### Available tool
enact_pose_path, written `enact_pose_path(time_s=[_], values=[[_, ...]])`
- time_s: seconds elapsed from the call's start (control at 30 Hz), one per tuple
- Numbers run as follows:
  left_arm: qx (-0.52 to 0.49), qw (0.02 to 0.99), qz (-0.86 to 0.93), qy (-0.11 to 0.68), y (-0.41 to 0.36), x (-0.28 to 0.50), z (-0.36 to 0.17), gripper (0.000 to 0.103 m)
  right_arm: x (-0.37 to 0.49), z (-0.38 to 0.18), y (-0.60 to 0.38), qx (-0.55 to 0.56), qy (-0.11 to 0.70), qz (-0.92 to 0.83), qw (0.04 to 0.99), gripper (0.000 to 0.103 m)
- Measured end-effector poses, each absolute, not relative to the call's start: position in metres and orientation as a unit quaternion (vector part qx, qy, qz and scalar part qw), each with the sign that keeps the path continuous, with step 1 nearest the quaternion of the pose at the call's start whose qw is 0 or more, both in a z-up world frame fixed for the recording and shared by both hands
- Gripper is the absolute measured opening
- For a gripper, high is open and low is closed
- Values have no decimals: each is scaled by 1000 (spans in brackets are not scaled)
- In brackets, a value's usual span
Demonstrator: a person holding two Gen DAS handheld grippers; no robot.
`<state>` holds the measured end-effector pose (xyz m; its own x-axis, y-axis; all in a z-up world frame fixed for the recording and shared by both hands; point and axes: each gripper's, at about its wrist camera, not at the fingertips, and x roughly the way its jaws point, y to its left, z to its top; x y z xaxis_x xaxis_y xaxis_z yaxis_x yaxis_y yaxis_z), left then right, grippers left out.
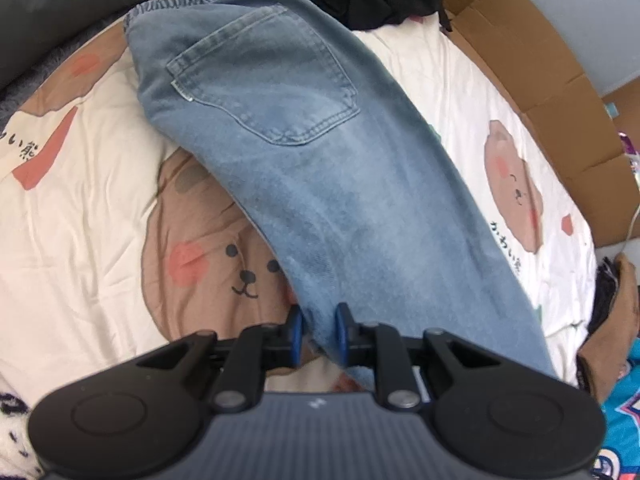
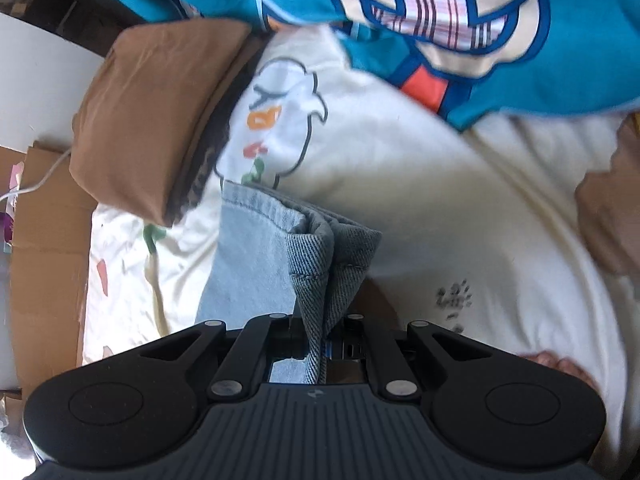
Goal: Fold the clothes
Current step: 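Lift the held hem and fold it over toward the waistband with the right gripper, then open the right gripper to release the folded hem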
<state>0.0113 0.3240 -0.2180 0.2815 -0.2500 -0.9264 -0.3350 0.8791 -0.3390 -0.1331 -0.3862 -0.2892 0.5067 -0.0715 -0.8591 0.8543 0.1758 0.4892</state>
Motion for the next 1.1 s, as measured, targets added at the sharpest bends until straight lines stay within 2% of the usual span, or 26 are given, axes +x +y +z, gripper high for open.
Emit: enact_pose_path(time_s=[0.23, 0.33, 0.37, 0.4, 0.47, 0.67, 0.83, 1.1], values=[[-257, 740, 31, 621, 330, 8, -252, 20, -142, -320, -391, 533, 379, -372, 658, 7], [-256, 737, 29, 625, 333, 9, -258, 21, -147, -320, -383, 525, 388, -384, 653, 12], [-255, 737, 27, 626, 334, 10, -258, 22, -148, -316, -382, 521, 389, -388, 653, 14], [-251, 738, 25, 626, 335, 11, -257, 22, -148, -312, -380, 515, 391, -390, 655, 23], [-240, 744, 21, 623, 337, 13, -250, 22, -147, -301, -377, 503, 392, -394, 662, 32], [-232, 763, 33, 602, 360, 20, -222, 22, -143, -272, -374, 486, 373, -391, 687, 32], [-193, 796, 35, 572, 368, 47, -193, 22, -126, -240, -366, 424, 372, -369, 738, 32], [-157, 836, 55, 523, 380, 107, -169, 26, -89, -234, -355, 397, 385, -294, 780, 32]])
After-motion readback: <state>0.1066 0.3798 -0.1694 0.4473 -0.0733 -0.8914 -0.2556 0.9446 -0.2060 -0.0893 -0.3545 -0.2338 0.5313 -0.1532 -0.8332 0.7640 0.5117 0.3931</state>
